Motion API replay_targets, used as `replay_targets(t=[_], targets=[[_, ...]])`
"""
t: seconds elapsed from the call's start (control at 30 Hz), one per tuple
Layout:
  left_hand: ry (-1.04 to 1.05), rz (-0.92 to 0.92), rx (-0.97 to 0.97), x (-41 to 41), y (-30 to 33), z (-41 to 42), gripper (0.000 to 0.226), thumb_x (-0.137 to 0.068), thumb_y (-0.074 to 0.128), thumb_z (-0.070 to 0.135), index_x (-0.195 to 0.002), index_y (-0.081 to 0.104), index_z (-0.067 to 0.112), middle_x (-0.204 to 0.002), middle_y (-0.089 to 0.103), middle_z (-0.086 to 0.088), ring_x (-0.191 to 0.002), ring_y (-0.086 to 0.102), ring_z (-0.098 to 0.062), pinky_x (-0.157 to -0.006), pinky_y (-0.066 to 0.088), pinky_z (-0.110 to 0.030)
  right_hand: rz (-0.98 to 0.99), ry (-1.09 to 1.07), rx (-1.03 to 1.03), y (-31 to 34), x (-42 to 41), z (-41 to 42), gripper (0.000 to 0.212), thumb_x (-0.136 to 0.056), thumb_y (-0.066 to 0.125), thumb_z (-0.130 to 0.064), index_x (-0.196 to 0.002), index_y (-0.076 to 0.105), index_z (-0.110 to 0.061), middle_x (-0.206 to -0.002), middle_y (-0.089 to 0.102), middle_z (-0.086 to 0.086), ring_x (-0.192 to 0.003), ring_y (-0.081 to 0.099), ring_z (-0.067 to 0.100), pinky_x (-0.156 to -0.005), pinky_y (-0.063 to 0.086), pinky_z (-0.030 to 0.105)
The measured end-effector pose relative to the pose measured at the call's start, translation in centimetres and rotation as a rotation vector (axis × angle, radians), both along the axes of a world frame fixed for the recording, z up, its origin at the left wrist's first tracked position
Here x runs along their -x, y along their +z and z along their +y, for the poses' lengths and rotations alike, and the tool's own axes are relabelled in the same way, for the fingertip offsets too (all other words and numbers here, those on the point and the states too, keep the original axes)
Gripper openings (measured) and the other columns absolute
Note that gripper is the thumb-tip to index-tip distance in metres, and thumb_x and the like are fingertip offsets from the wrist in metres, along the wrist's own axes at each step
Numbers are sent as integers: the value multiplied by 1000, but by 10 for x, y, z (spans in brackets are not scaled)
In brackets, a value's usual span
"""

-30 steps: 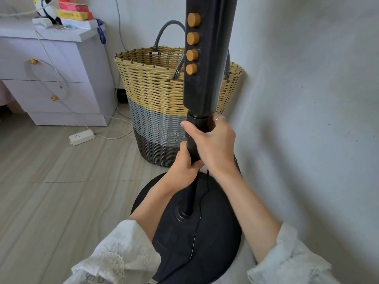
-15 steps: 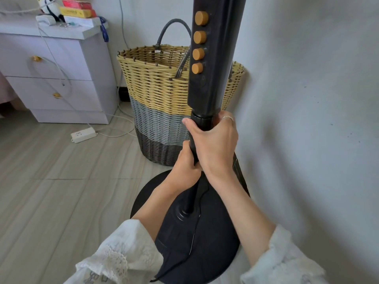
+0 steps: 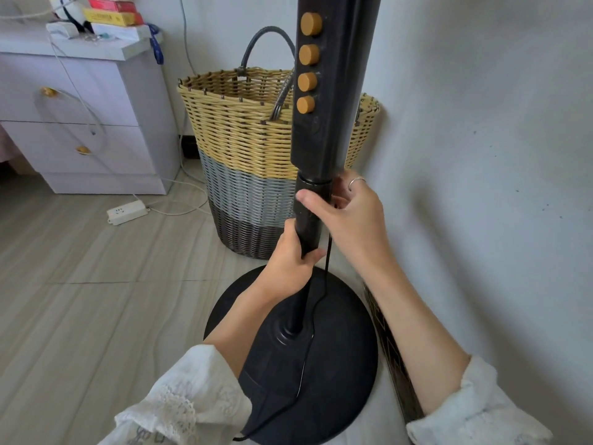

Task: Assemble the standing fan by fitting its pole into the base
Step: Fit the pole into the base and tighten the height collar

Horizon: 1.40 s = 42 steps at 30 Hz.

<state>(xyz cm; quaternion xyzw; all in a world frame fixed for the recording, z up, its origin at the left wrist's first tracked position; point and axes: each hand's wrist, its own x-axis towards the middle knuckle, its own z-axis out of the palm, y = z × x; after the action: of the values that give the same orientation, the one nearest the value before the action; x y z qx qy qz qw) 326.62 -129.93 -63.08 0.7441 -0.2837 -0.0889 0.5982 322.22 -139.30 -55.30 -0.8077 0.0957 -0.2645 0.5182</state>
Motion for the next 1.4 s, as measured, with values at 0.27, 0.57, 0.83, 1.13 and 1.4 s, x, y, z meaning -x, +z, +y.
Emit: replay_targets(t=[0.27, 0.57, 0.83, 1.13, 1.4], targets=[[14, 1, -7, -2, 0, 2, 41, -86, 59, 2, -116, 33, 11, -111, 52, 2, -107, 50, -10, -89, 43, -18, -43, -198, 67, 2, -16, 19, 42, -59, 81, -43, -83, 48, -32, -96, 63, -3, -83, 61, 8, -71, 53, 21], [-17, -1, -35, -2, -1, 2, 51, -87, 59, 4, -127, 29, 10, -117, 45, -3, -101, 44, -2, -79, 37, -1, 57, 382, -342, -1, -12, -26, 38, -69, 75, -22, -105, 64, -19, -111, 70, 5, -108, 64, 19, -101, 47, 42], [-33, -28, -23, 0, 3, 4, 51, -84, 58, -4, -126, 30, 3, -106, 46, 17, -102, 49, 2, -87, 41, -11, -55, -258, 66, -7, -14, 28, 54, -60, 83, -38, -99, 51, -19, -100, 61, 0, -82, 56, 7, -66, 45, 10], [1, 72, -45, 1, 1, 5, 49, -88, 58, 8, -128, 29, 14, -114, 56, -10, -110, 54, -20, -94, 45, -31, 157, 519, -316, 4, -19, -33, 34, -65, 77, -10, -96, 65, -15, -95, 71, -2, -93, 66, 10, -83, 51, 22], [-44, 50, -77, -2, -1, 10, 55, -87, 61, 11, -133, 31, 14, -127, 53, -4, -122, 48, -17, -106, 39, -37, 68, 148, -174, -12, -10, -8, 53, -65, 80, -35, -108, 54, -20, -98, 66, -11, -91, 62, -1, -78, 52, 11]])
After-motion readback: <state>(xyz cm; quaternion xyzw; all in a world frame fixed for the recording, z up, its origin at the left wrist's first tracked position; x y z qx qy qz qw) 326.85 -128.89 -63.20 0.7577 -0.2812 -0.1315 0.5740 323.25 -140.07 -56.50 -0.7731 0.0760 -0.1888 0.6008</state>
